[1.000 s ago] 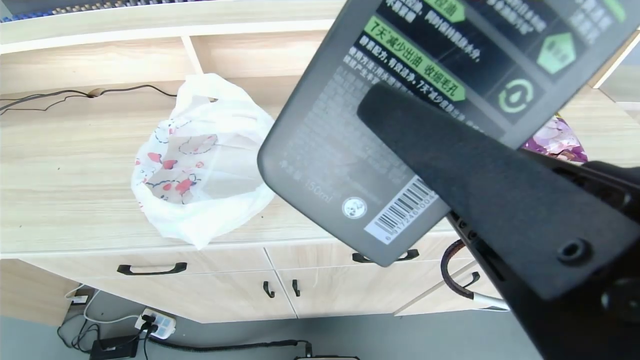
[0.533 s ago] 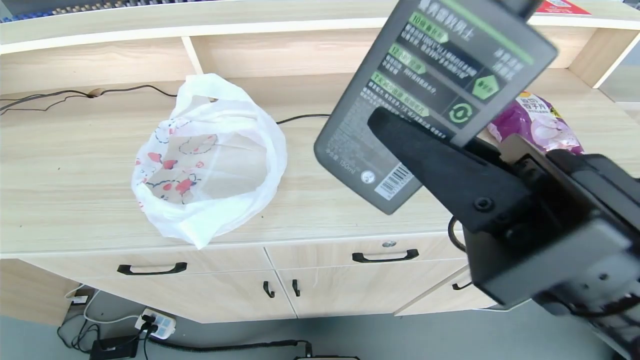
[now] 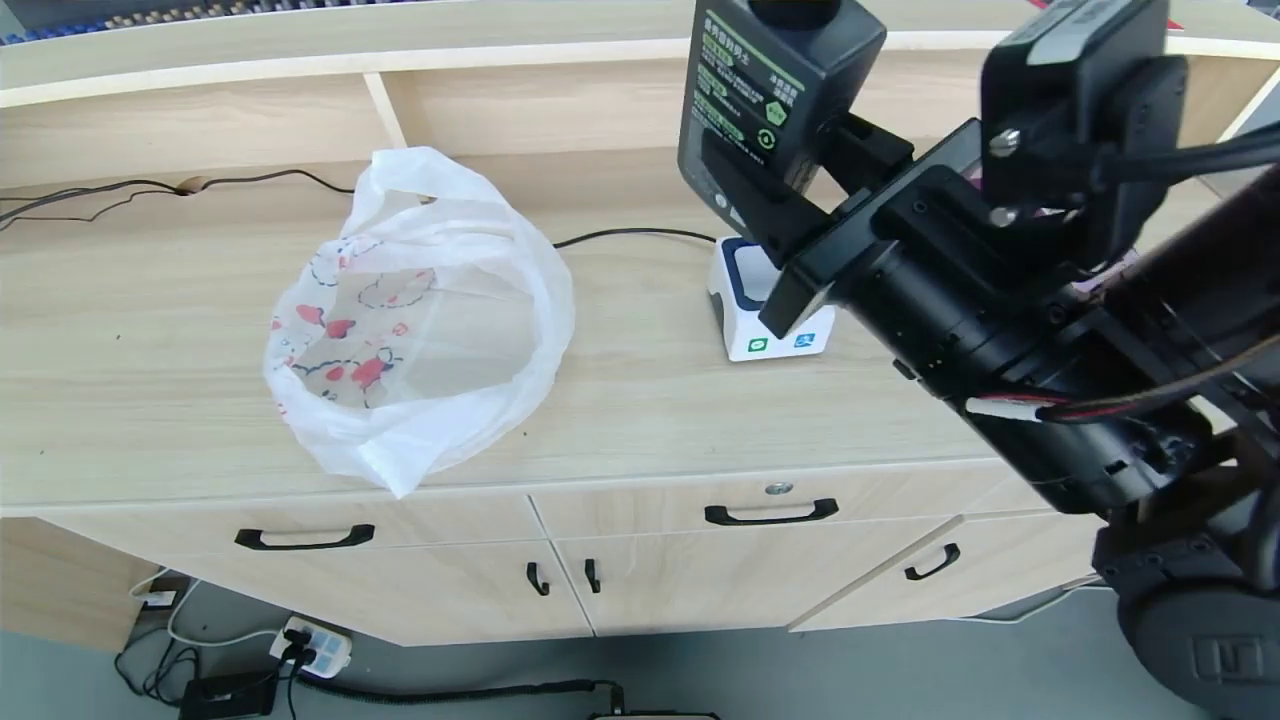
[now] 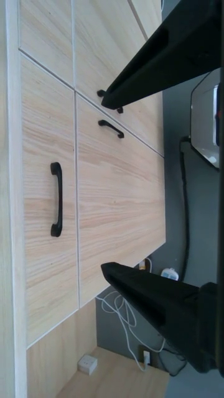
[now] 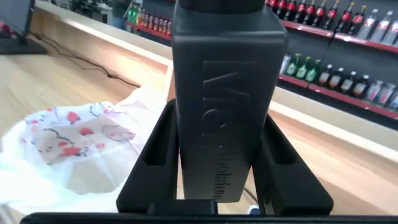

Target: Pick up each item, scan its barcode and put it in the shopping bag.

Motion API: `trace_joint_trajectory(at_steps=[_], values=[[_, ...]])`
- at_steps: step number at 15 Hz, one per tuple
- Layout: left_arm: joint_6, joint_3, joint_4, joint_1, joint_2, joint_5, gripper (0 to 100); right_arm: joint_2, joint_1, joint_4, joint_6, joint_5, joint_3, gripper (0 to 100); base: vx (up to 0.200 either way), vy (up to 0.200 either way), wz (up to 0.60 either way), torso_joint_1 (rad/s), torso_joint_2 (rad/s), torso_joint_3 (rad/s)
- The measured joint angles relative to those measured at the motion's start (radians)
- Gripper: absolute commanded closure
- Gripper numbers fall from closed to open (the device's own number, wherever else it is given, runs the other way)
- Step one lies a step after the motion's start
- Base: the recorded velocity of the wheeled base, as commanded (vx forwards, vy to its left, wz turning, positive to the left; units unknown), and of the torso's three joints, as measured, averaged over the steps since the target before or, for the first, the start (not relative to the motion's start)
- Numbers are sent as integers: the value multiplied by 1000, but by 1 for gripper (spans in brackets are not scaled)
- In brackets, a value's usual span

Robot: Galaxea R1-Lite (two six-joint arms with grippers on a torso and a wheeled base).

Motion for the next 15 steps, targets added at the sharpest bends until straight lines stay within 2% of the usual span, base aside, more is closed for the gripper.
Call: trace_joint_trajectory(at_steps=[2, 6, 10, 15], values=[[0, 0, 0, 1, 0, 0, 0, 51, -58, 2, -149, 115, -26, 100, 0, 0, 0, 0, 0, 0], [18, 0, -7, 1, 0, -2, 0, 141, -129, -3, -262, 247, -35, 100, 0, 0, 0, 0, 0, 0], [42, 0, -14, 2, 0, -8, 0, 206, -261, 5, -320, 435, -88, 100, 0, 0, 0, 0, 0, 0], [43, 0, -19, 1, 0, -9, 0, 262, -376, 60, -326, 552, -240, 100, 0, 0, 0, 0, 0, 0]])
